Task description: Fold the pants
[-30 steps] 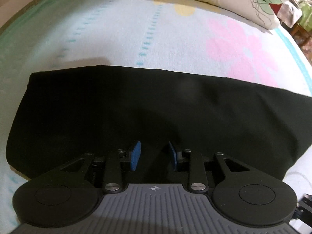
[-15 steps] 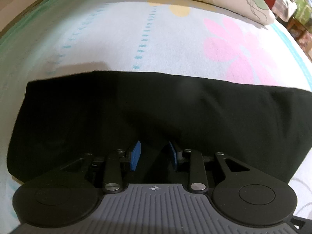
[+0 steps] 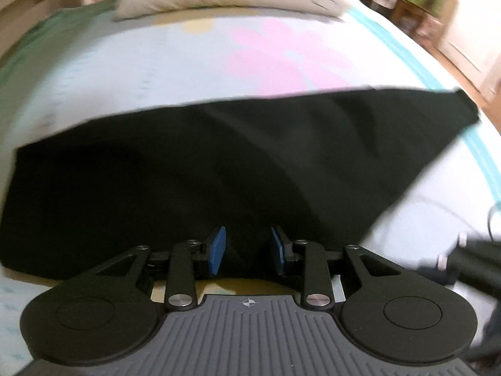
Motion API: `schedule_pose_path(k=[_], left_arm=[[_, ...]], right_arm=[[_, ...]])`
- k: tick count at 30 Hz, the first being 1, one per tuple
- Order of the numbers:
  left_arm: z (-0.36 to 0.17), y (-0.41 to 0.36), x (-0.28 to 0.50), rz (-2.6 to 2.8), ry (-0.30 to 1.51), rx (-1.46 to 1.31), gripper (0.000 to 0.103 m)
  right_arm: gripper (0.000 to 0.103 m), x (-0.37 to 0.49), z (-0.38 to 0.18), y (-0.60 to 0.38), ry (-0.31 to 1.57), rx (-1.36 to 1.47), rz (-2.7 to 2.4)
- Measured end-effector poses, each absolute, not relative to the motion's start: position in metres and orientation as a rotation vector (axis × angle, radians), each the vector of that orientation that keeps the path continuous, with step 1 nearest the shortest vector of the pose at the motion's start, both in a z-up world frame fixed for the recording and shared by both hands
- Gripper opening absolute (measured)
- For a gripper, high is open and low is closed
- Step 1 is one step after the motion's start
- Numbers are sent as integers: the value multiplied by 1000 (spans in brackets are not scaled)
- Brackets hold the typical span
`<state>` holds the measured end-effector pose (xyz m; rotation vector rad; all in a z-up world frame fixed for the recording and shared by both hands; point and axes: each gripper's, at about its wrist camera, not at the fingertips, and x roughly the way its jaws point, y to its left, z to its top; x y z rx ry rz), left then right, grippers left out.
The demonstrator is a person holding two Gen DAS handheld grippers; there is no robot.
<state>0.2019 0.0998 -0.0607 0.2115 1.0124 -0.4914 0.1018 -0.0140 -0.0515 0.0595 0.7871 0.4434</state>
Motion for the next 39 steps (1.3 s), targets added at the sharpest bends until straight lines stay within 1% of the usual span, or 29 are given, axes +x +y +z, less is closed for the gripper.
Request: schedule_pose_path(k=[5, 8, 12, 19, 22, 27, 31, 34, 36, 37, 38, 39], left_arm=[[-76, 83, 207, -458, 1007, 243, 31], [-78, 74, 215, -447, 999, 274, 31], [-78, 76, 217, -446, 1010, 251, 31], [-80, 90, 217, -466, 1002, 185, 31], [-80, 93, 219, -478, 1002, 179, 31], [-79, 94, 220, -482, 1000, 176, 31], [-80, 97, 219, -488, 994, 176, 31], [-80, 96, 218, -489, 991, 180, 31], [-80, 94, 217, -488, 989, 187, 31], [-79, 94, 217, -489, 988, 190, 31], [-79, 94, 217, -490, 988, 192, 31], [-79, 93, 217, -490, 989, 192, 31]], right_arm=[[41, 114, -51, -31, 779, 87, 364], [41, 124, -52, -42, 774, 99, 303], [41, 134, -52, -54, 761, 100, 240], [39, 159, -77, -50, 869, 51, 270], [39, 154, -79, -62, 913, 208, 277], [40, 141, -89, -80, 970, 389, 255], [41, 145, -96, -95, 956, 566, 194], [41, 152, -99, -97, 953, 619, 164], [33, 153, -98, -97, 929, 612, 137], [10, 153, -96, -94, 911, 587, 119], [2, 154, -93, -93, 905, 563, 107], [2, 155, -92, -91, 898, 537, 95]])
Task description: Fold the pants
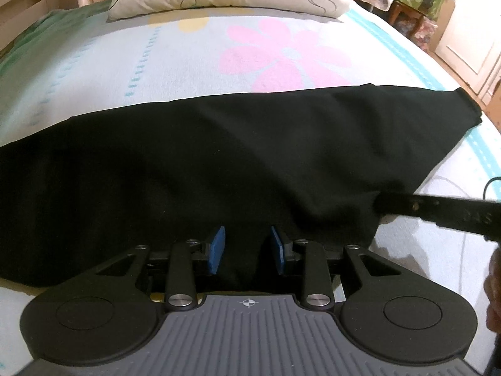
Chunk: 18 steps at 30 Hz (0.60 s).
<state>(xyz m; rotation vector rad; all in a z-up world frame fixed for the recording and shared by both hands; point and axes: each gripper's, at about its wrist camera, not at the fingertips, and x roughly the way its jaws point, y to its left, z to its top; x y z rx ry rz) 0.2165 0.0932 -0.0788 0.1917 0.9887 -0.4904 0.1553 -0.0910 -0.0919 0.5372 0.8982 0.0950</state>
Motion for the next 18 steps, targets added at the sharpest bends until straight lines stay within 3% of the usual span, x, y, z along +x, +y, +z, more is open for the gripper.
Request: schedule_pose_path(k=[5, 7, 8, 9, 18], left_arm=[[-72, 94, 215, -490, 999, 166, 31], [-67, 95, 211, -507, 988, 166, 31], [-66, 95, 208, -521, 979, 176, 31], [-66, 94, 205, -538, 974, 193, 31], [-62, 97, 182, -578, 958, 204, 31]], right_arm=[[4, 168, -91, -93, 891, 452, 36], [18, 166, -89, -102, 894, 492, 42], [38, 164, -88, -104, 902, 511, 51], [41, 158, -86, -107, 910, 517, 59], [42, 151, -97, -111, 943, 552, 12]])
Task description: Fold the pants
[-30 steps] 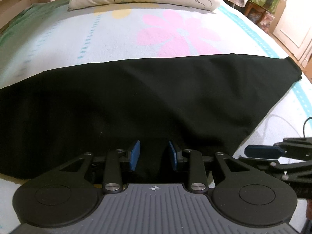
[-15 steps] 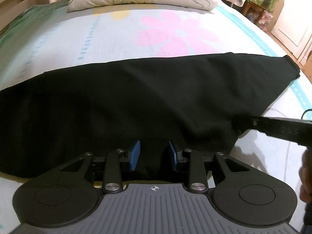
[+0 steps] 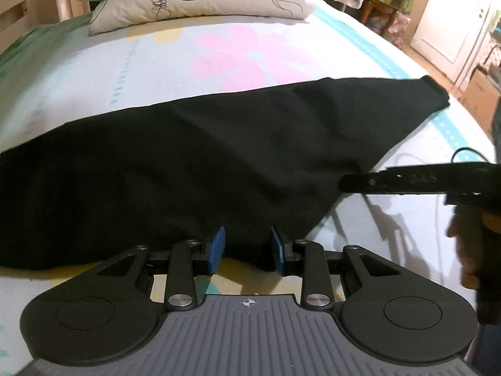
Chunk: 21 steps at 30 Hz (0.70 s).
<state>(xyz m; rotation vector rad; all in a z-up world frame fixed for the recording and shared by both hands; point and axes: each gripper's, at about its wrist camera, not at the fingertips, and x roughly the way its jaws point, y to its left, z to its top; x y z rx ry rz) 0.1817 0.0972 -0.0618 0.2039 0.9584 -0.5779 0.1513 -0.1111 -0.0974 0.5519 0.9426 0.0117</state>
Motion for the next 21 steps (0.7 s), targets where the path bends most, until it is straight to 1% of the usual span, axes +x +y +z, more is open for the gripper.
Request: schedule_pose_path(k=[4, 5, 6, 7, 8, 17, 19, 21], left_arm=[[-60, 104, 179, -566, 967, 180, 31], [-61, 105, 179, -565, 971, 176, 31], [-62, 105, 180, -564, 975, 177, 31], [-62, 105, 180, -562, 977, 182, 31], [-62, 105, 179, -561, 975, 187, 31], [-56, 86, 181, -577, 935, 184, 31], [-63, 80, 185, -592, 971, 183, 31], [-81, 74, 192, -585, 1052, 204, 31]], right_arm=[[42, 155, -101, -117, 935, 607, -14], [40, 154, -100, -118, 925, 618, -14], [35, 155, -100, -119, 908, 621, -19], [17, 156, -100, -119, 896, 607, -31], [9, 156, -99, -119, 891, 585, -42], [9, 168, -104, -113, 876, 493, -33], [10, 161, -102, -114, 877, 482, -24], [15, 164, -99, -111, 893, 457, -7]])
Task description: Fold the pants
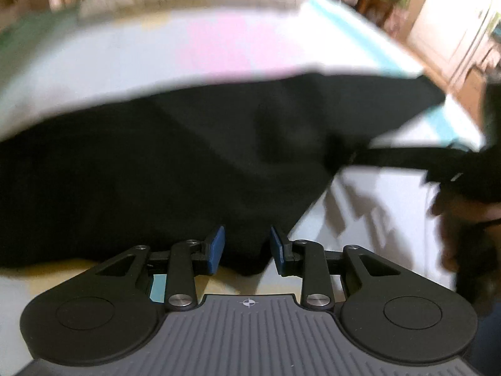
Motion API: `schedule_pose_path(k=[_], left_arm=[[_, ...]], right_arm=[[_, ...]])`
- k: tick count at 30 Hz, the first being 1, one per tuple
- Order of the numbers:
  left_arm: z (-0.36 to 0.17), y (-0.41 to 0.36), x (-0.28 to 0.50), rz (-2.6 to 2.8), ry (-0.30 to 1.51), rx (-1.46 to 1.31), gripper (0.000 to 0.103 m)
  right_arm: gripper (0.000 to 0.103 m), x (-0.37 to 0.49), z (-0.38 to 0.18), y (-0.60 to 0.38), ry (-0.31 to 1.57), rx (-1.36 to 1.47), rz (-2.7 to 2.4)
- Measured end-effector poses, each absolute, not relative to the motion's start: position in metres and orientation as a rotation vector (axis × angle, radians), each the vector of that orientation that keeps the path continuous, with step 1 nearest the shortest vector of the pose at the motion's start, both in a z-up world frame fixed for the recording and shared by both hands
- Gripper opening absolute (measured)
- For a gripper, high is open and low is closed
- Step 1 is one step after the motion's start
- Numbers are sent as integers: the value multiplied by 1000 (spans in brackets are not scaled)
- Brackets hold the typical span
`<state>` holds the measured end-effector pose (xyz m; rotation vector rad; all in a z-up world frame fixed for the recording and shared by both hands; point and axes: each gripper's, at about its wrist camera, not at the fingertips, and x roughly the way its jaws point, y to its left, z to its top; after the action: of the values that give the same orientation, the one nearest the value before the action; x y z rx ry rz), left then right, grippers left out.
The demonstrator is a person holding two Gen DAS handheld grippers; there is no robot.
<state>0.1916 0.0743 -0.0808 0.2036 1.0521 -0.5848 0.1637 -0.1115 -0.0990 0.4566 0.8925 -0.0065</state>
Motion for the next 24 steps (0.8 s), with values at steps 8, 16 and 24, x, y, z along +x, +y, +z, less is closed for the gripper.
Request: schedule_pose_path(k=[8, 16, 24], left_arm=[[-86, 80, 196, -576, 1055, 143, 31], [-85, 82, 196, -559, 1069, 123, 31], [-82, 89, 198, -562, 1070, 106, 31]], right_arm=[[23, 136, -49, -91, 801, 220, 65], [19, 182, -93, -49, 899, 1, 219], [11, 243, -105, -86, 841, -13, 95]])
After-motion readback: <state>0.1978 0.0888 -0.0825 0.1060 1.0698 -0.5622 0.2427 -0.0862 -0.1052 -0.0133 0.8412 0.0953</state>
